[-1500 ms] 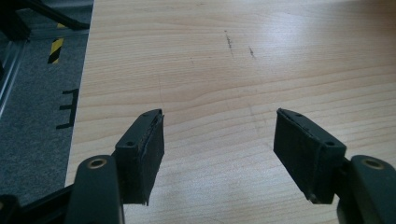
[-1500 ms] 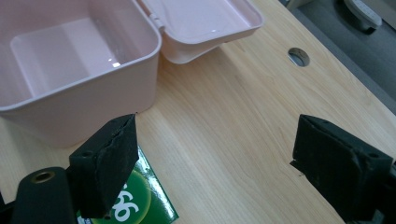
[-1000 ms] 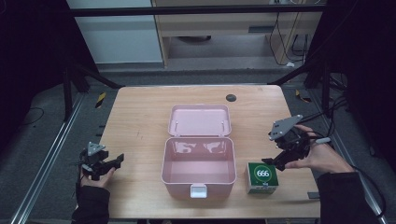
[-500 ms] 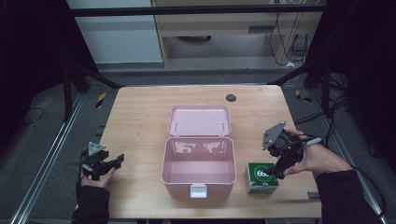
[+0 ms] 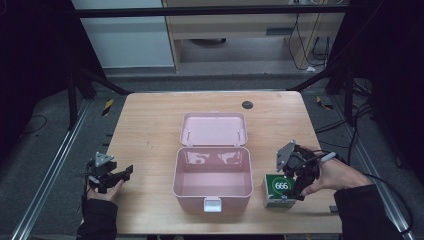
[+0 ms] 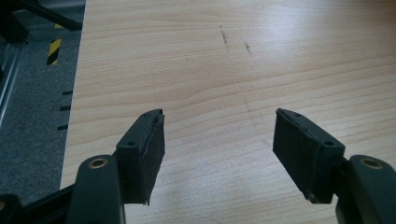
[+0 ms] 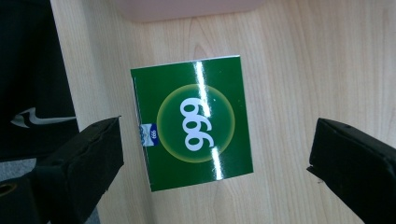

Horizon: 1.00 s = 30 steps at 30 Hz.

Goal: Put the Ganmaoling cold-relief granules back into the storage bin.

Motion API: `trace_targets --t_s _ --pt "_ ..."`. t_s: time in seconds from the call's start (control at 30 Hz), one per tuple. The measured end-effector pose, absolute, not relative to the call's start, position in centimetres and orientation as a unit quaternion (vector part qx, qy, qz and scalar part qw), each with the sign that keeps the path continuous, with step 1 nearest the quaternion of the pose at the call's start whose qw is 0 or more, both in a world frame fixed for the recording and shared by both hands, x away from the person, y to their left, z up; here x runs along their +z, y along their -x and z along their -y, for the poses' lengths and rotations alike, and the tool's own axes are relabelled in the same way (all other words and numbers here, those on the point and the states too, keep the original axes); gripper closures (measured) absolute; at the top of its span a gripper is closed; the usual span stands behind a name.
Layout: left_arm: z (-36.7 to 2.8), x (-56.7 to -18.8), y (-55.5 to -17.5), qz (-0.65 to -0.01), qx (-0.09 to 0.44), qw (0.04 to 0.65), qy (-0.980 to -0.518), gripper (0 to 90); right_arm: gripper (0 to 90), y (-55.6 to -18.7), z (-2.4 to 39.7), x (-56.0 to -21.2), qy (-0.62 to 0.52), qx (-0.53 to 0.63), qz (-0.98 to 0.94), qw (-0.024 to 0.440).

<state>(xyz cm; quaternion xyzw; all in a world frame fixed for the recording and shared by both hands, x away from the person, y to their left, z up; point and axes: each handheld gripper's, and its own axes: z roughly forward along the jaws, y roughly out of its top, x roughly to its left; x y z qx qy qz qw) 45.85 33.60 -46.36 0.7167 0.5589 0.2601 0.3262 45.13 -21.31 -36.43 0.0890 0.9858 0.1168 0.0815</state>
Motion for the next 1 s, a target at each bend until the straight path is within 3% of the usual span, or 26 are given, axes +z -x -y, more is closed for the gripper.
trace_targets --t_s 1.0 --pt "-33.5 -46.5 -45.9 -0.558 0.26 0.323 -0.719 33.8 3.6 -45.6 20.1 -41.6 -0.065 0.061 -0.995 0.053"
